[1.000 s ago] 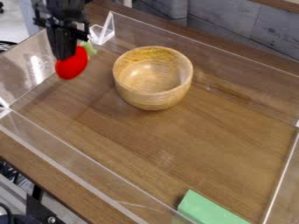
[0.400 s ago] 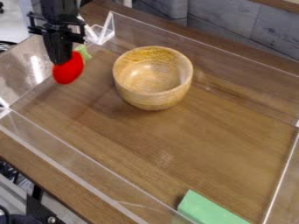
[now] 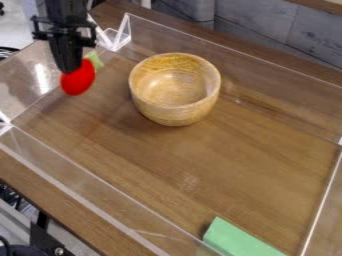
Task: Move the red fruit to the left
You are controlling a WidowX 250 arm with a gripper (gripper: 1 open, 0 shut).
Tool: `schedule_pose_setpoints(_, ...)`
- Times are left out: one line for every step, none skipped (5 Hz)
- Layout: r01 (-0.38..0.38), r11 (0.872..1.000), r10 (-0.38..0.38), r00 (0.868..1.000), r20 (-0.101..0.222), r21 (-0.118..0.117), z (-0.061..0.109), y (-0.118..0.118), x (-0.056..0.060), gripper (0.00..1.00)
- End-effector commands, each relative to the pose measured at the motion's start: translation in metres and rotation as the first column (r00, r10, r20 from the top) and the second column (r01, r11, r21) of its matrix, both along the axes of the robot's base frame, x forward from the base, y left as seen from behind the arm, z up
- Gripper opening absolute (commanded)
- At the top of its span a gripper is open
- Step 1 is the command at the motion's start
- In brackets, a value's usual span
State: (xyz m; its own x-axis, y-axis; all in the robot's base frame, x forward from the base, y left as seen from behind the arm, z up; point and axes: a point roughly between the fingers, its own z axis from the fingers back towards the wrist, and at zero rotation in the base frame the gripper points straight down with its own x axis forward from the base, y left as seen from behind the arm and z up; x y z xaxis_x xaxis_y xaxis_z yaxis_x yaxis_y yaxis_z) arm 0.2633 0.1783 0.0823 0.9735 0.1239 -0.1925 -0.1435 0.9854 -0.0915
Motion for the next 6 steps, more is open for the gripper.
schedule_pose_setpoints(-0.008, 1.0, 0.007, 0.998, 0.065, 0.023, 0.014, 0.012, 0.016, 0.0)
schedule_pose_setpoints(-0.01, 1.0, 0.009, 0.997, 0.072, 0.014, 0.009, 0.014, 0.021, 0.0)
schedule_pose_setpoints(-0.014, 1.0, 0.014, 0.997, 0.076, 0.004, 0.007, 0.016, 0.023, 1.0)
schedule_pose_setpoints(-0.018, 1.0, 0.019, 0.997, 0.075, -0.003, 0.003, 0.018, 0.025, 1.0)
schedule_pose_setpoints(-0.032, 0.999, 0.033, 0.996, 0.077, -0.014, 0.002, 0.021, 0.025, 0.0)
schedule_pose_setpoints(-0.043, 0.998, 0.047, 0.995, 0.092, -0.036, 0.007, 0.022, 0.026, 1.0)
